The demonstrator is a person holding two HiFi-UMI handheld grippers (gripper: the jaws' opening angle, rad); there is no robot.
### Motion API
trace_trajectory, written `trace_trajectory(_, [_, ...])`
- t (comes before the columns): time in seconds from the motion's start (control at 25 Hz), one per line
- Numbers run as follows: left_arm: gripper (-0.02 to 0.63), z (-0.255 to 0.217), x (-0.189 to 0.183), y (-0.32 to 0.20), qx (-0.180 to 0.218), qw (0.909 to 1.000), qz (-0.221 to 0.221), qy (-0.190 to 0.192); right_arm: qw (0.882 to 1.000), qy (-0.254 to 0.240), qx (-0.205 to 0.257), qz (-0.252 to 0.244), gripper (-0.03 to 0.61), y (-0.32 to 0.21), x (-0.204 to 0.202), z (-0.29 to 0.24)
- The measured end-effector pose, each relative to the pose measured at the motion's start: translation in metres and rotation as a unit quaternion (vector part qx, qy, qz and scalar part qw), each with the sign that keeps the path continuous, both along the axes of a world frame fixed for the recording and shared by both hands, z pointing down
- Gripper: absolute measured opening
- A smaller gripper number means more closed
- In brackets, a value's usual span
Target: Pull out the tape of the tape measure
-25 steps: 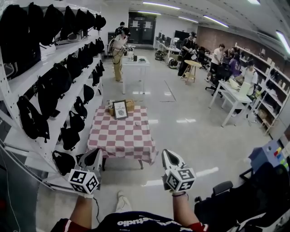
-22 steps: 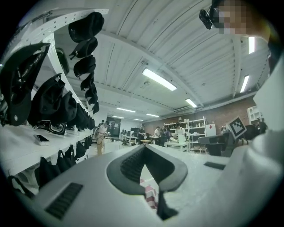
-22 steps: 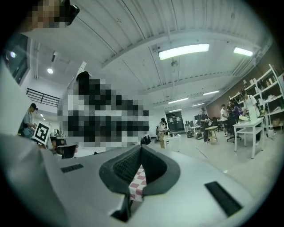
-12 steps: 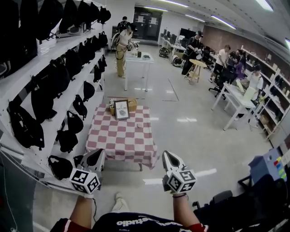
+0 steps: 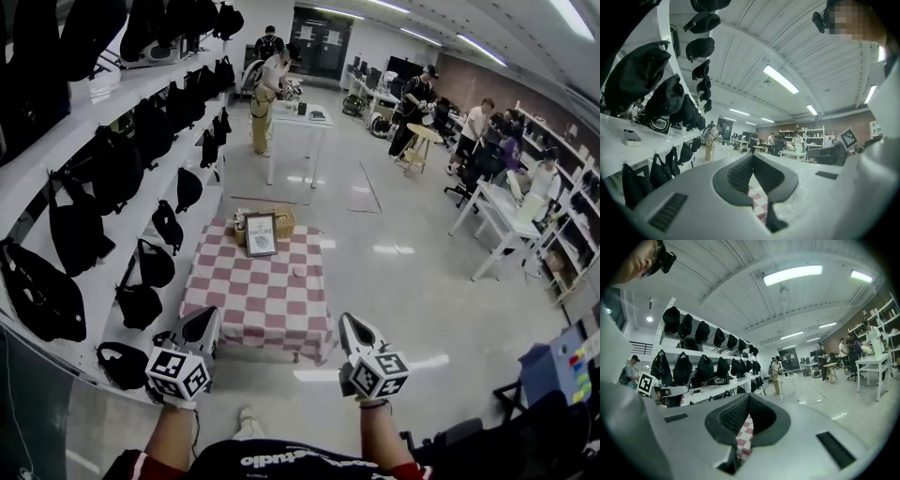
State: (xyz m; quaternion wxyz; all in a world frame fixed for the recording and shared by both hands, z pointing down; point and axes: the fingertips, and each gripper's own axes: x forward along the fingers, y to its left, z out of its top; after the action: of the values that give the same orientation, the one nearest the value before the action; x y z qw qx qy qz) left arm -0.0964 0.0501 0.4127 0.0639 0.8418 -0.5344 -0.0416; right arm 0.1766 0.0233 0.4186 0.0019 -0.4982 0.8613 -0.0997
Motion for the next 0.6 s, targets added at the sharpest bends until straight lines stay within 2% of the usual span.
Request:
trace_trajectory(0.2, [0.005, -0.01, -0.012, -0.032, 0.003, 1.0, 0.003, 0.002, 1.0, 0.009, -0.011, 0.004, 0.003, -0.037, -0.013, 0.001])
trace_trajectory(0.6, [0.005, -0.013, -0.039, -0.103, 0.007, 0.9996, 0.022, 0.015, 1.0, 0.025, -0.004, 0.015, 0.003, -0.102, -0.044, -0.007])
